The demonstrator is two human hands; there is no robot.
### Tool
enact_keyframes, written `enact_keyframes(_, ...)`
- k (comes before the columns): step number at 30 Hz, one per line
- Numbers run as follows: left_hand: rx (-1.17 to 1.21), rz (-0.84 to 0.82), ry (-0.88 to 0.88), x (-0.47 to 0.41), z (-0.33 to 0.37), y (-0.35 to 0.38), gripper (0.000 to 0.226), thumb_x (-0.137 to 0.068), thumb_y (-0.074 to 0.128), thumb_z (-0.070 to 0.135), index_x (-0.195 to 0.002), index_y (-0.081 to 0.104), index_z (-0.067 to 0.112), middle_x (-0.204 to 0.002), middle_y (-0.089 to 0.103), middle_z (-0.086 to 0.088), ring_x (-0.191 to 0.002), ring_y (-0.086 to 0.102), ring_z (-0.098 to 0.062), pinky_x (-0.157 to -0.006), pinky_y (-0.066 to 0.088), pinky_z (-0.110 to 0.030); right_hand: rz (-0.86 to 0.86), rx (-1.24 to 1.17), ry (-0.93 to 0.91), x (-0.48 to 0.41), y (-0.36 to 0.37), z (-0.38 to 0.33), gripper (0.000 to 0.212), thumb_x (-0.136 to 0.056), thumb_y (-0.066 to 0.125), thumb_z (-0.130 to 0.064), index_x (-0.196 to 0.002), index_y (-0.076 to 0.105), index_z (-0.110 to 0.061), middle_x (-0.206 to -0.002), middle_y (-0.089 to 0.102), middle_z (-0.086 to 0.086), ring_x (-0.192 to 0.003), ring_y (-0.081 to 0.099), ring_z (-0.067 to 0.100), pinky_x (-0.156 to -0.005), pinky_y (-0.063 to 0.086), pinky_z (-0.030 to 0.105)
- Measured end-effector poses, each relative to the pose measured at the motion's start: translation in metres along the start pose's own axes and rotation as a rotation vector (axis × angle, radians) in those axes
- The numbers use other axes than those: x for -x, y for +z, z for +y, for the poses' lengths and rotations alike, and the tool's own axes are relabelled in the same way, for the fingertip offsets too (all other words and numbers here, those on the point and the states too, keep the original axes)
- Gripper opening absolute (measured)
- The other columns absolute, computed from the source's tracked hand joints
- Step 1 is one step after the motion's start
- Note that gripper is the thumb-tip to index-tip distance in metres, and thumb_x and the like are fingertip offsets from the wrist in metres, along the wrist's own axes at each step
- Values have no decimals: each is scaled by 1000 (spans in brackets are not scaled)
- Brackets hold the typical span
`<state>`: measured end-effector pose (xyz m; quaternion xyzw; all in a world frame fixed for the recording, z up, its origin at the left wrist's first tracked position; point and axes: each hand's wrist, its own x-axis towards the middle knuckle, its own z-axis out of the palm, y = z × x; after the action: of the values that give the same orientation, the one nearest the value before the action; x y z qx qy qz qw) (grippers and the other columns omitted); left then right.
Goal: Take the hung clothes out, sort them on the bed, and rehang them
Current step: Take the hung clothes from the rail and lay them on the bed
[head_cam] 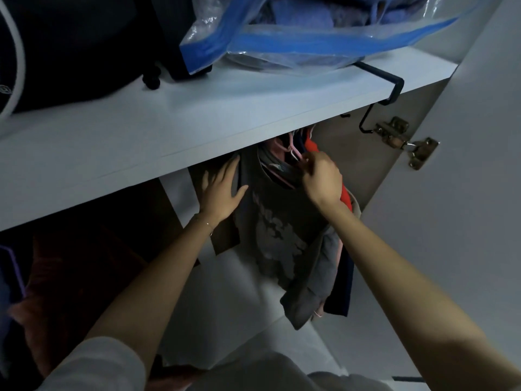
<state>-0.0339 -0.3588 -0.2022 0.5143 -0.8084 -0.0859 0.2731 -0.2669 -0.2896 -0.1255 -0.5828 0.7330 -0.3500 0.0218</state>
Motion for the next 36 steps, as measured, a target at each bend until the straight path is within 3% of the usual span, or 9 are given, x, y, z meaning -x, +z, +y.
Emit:
enact_keyframes(4, 26, 11, 18, -12, 1, -1, 70, -98, 48, 50, -156, 25, 21, -157, 36, -5, -142, 36, -31, -118, 20, -56, -3, 17, -24, 1, -22, 2, 25, -90, 55, -8, -113, 64, -13, -112, 63, 10, -100, 60, 34, -78, 46, 39)
enact_keyframes(7, 44, 13, 50, -12, 7, 0, 67, -100, 50, 44, -157, 24, 20, -158, 35, -5, -144, 33, -29, -119, 16, -56, 15, 8, -80, 11, -31, 5, 29, -90, 55, -5, -116, 63, -12, -112, 63, 10, -101, 59, 34, -79, 50, 43)
enact_keyframes(12, 58, 40, 86, -14, 15, 2, 64, -101, 46, 46, -155, 27, 17, -156, 38, -10, -143, 34, -32, -118, 17, -57, 61, 68, -195, 20, -43, 13, 20, -94, 56, -11, -111, 65, -15, -99, 59, 4, -92, 57, 29, -63, 39, 34)
enact_keyframes(15, 26, 89, 113, -20, 18, 4, 68, -99, 37, 53, -154, 32, 13, -156, 37, -13, -142, 34, -35, -116, 23, -58, 82, 82, -214, 26, -48, 19, 22, -95, 57, -13, -114, 66, -17, -99, 61, 4, -90, 58, 27, -61, 47, 37)
enact_keyframes(21, 2, 139, 158, -33, 19, 11, 60, -101, 42, 44, -150, 38, 11, -153, 41, -15, -140, 37, -37, -114, 22, -56, 81, 53, -174, 55, -55, 34, 28, -94, 58, -14, -119, 67, -21, -102, 61, 0, -88, 61, 22, -66, 51, 37)
enact_keyframes(25, 46, 92, 246, -35, 22, 27, 51, -102, 35, 45, -134, 58, 13, -128, 58, -14, -121, 53, -36, -114, 26, -53, 97, 71, -114, 84, -60, 50, 27, -93, 59, -15, -118, 68, -22, -98, 61, -2, -84, 62, 22, -64, 52, 37)
enact_keyframes(29, 91, 52, 385, -20, 48, 49, 42, -100, 44, 41, -103, 66, 5, -101, 58, -15, -98, 53, -31, -85, 48, -47, 92, 99, 10, 119, -77, 83, 19, -95, 57, -24, -110, 69, -21, -97, 61, 0, -84, 62, 27, -63, 51, 40)
enact_keyframes(33, 135, -1, 485, 9, 103, 73, 38, -99, 47, 41, -91, 62, 7, -90, 55, -10, -88, 55, -30, -64, 49, -44, 168, 140, 167, 166, -114, 123, 13, -94, 63, -26, -94, 69, -13, -87, 63, 4, -77, 61, 29, -61, 49, 41)
enact_keyframes(36, 181, 6, 542, 30, 143, 86, 33, -100, 48, 37, -88, 61, 9, -87, 56, -11, -81, 58, -33, -64, 46, -42, 199, 207, 234, 207, -138, 136, 16, -95, 61, -27, -90, 68, -12, -82, 65, 4, -74, 60, 29, -57, 42, 34)
